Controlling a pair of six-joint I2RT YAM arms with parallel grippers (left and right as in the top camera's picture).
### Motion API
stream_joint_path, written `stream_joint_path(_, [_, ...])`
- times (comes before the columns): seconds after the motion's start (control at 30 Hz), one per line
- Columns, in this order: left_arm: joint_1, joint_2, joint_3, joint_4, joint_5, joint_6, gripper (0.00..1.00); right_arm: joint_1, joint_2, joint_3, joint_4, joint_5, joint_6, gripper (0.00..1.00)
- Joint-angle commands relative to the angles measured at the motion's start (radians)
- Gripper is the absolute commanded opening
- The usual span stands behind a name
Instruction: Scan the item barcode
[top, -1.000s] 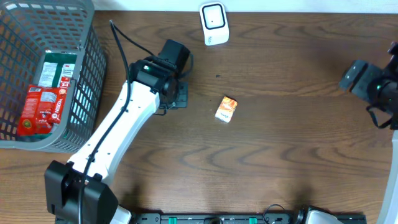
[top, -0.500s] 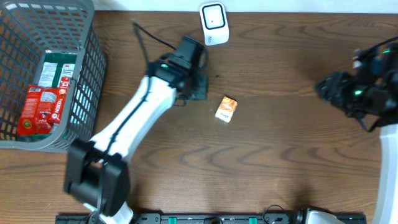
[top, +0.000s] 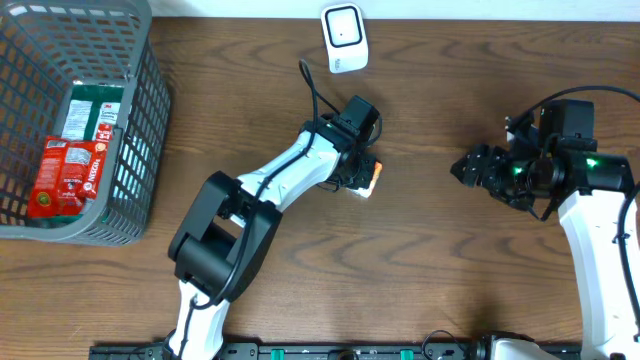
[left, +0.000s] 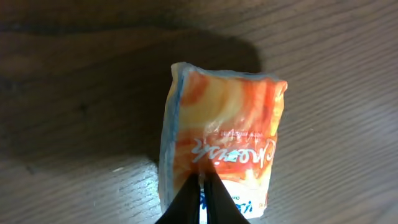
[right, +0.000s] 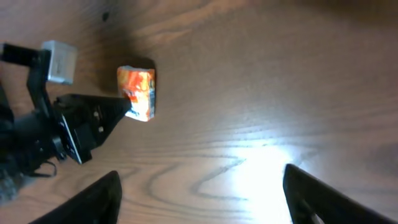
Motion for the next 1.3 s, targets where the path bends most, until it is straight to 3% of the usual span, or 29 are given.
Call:
stream_joint_path(0.0, [0.004, 0.048, -0.006, -0.001, -0.02, 0.014, 0.07, 0.011, 0.002, -0.032, 0.027, -0.012, 0.01, 0.61])
stream_joint_path(0.23, [0.004, 0.066, -0.006, -0.005, -0.045, 0.014, 0.07, 0.078, 0.002, -0.182, 0.192, -0.06, 0.047, 0.53])
stream_joint_path(0.6, [0.005, -0.03, -0.002, -0.004, -0.066, 0.024, 0.08, 0.198, 0.002, -0.396, 0.519, -0.127, 0.084, 0.57])
stream_joint_path(0.77, [0.005, -0.079, -0.002, 0.006, -0.071, 0.024, 0.14, 0.234, 0.002, -0.425, 0.592, -0.115, 0.086, 0.61])
stream_joint_path(0.93, [0.005, -0.072, -0.002, 0.014, -0.144, 0.024, 0.14, 0.268, 0.002, -0.431, 0.628, -0.028, 0.137, 0.62])
stream_joint_path(1.27, [-0.002, -0.07, -0.005, 0.03, -0.149, 0.024, 0.14, 0.299, 0.045, -0.431, 0.663, -0.01, 0.159, 0.63])
